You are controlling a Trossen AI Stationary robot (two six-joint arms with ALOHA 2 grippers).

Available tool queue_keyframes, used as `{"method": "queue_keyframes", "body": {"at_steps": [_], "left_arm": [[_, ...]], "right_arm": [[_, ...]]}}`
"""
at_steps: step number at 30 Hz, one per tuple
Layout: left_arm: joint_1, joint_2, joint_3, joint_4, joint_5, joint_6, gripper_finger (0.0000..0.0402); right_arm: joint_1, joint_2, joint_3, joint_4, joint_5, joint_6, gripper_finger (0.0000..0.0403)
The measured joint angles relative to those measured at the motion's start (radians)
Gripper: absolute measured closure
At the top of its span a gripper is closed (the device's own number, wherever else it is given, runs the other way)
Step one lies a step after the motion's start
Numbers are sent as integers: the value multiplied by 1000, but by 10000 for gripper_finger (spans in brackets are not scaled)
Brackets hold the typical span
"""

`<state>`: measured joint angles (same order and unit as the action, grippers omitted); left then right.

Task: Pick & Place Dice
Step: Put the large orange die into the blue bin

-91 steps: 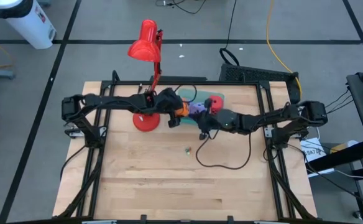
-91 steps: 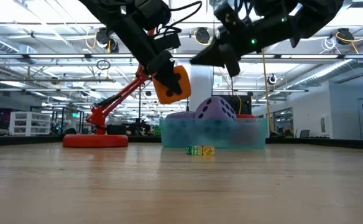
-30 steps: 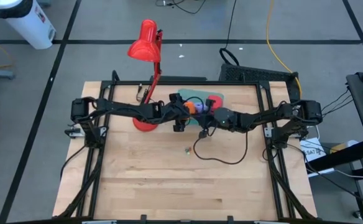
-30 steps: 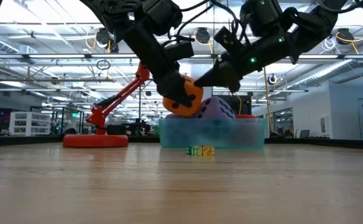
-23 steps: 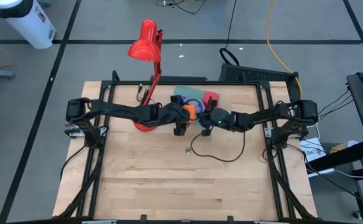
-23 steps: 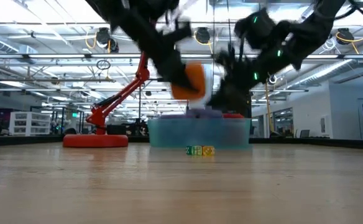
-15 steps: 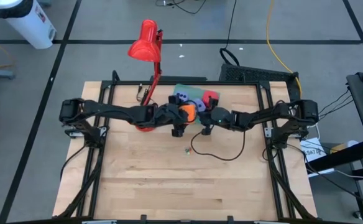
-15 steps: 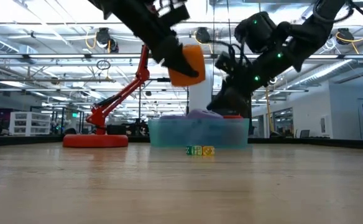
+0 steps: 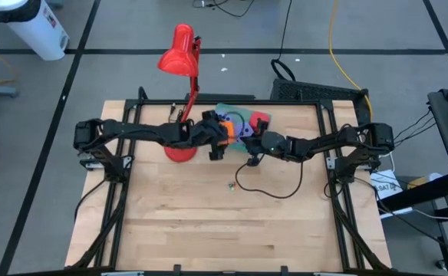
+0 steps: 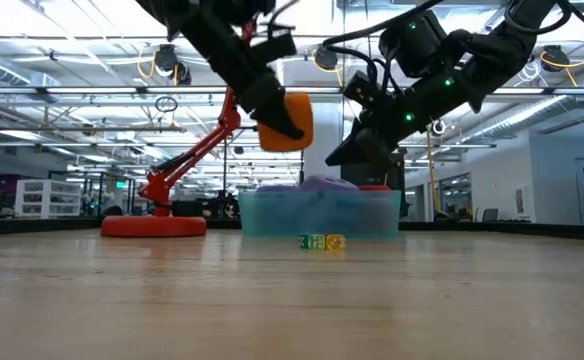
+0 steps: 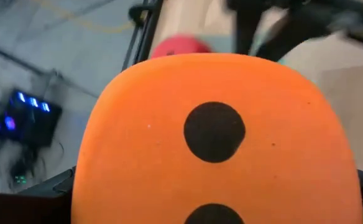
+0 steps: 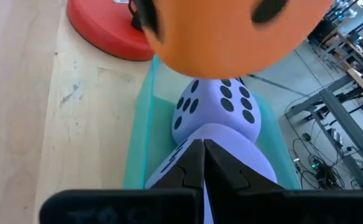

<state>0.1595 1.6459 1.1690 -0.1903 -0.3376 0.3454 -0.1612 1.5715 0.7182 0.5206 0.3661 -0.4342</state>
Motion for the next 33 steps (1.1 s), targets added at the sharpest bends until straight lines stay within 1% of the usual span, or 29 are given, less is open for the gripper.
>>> {"method": "queue_keyframes", "body": {"at_steps": [2, 4, 7, 10, 14, 19, 24, 30, 33], "left_arm": [[39, 5, 0, -27, 14, -63, 2], [73, 6, 0, -41, 79, -129, 2], [107, 5, 0, -24, 204, -200, 2], [117, 5, 0, -6, 259, -222, 2], [121, 5, 0, 16, 263, -243, 2], [133, 5, 0, 18, 264, -263, 2], [146, 16, 0, 30, 287, -274, 2], [146, 59, -1, 51, 286, -269, 2], [143, 78, -1, 91, 329, -258, 2]], "right_arm": [[2, 0, 0, 0, 0, 2, 403], [5, 0, 0, 5, 0, 1, 403], [6, -1, 1, 11, -1, -1, 403], [6, -1, 1, 18, -1, -3, 403], [21, -1, 1, 28, -4, -5, 403], [71, -2, 1, 62, -4, -52, 403], [116, -6, 1, 149, -7, -122, 403], [120, -6, 2, 172, -5, -136, 403], [102, -6, 2, 158, -5, -128, 403]]}}
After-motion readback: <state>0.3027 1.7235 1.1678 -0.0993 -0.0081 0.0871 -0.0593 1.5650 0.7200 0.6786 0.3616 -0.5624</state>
